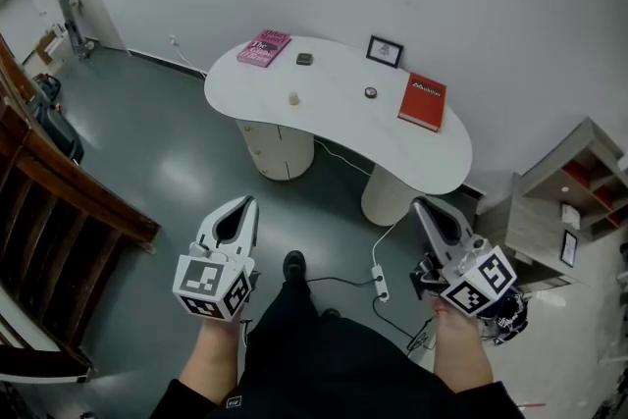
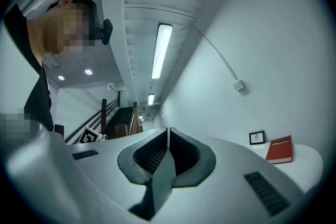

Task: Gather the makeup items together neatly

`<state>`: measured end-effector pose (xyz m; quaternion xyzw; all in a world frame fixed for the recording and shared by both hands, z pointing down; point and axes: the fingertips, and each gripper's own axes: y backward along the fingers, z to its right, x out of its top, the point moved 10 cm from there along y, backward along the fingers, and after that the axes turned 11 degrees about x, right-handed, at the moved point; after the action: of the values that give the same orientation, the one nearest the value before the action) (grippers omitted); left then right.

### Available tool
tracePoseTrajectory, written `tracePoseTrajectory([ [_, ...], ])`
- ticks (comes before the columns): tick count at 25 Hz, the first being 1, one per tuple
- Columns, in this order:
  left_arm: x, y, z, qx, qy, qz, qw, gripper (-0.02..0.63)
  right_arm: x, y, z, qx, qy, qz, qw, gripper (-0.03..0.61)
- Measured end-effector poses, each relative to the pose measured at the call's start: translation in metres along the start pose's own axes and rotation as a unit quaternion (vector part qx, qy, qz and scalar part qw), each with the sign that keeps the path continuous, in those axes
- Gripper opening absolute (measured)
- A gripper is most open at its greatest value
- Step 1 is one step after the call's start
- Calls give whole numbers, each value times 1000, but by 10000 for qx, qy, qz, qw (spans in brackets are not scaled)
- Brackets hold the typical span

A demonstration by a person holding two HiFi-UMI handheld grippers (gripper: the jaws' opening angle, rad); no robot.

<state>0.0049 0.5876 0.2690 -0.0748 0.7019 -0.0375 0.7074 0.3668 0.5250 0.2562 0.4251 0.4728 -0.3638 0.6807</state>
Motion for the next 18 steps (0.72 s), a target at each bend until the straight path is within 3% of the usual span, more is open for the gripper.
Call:
tracePoseTrajectory([
  [10,-3,-77,-42,-156,177,-40,9997,15,-11,-60,49,-79,-39,-156,9998,38],
  [18,8,-148,-119,-259,234,-111,9993,15,-23,-160,97,-159,-109,-221,9996,38],
])
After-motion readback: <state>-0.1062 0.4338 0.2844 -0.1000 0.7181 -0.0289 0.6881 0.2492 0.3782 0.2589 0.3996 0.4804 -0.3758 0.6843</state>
